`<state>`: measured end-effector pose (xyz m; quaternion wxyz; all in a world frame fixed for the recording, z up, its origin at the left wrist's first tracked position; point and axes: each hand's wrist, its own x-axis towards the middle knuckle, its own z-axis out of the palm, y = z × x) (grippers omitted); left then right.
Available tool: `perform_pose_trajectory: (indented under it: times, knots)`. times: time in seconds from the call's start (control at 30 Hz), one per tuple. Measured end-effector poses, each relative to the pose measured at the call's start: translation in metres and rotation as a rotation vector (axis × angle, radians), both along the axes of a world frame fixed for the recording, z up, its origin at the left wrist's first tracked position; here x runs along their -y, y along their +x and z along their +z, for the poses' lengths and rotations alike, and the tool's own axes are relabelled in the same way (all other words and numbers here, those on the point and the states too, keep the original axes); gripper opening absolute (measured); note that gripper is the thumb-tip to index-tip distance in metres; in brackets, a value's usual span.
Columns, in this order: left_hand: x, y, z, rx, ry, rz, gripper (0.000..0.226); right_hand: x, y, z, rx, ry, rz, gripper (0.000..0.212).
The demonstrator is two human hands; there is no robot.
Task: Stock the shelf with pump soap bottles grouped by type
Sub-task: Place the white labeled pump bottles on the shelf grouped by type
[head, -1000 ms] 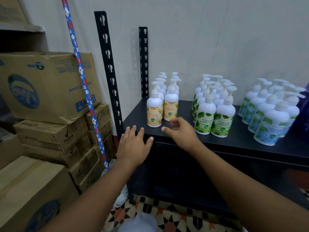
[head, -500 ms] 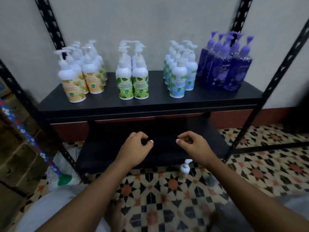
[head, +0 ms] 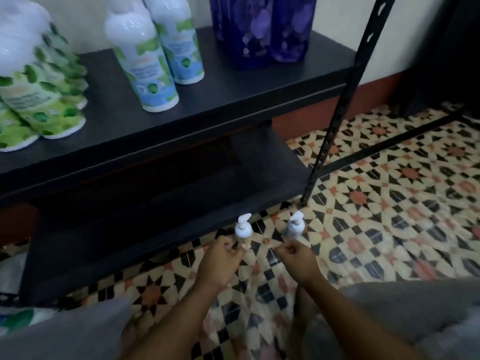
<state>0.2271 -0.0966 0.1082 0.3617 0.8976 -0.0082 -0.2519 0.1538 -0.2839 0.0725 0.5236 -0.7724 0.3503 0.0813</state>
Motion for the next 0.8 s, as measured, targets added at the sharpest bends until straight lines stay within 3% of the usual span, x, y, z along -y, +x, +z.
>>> perform_pose_trajectory:
  times: [0.2,0.33,0.5,0.6,0.8]
  knots:
    - [0.038,0.027,-0.073,-0.101,-0.015,0.110,0.051,0.024,0.026,-0.066,-0.115,0.012,-0.200,0.053]
    - [0.054,0.046,-0.119,-0.076,0.026,0.194,0.050,0.041,0.046,-0.091,-0.068,0.020,-0.373,0.072]
    - [0.067,0.064,-0.152,-0.078,0.095,0.244,0.066,0.055,0.060,-0.116,-0.055,-0.043,-0.345,0.090]
    - [0.075,0.075,-0.159,-0.125,0.107,0.260,0.073,0.067,0.070,-0.124,-0.092,-0.040,-0.294,0.091]
    - [0.077,0.082,-0.161,-0.137,0.098,0.279,0.067,0.074,0.074,-0.125,-0.122,-0.091,-0.212,0.071]
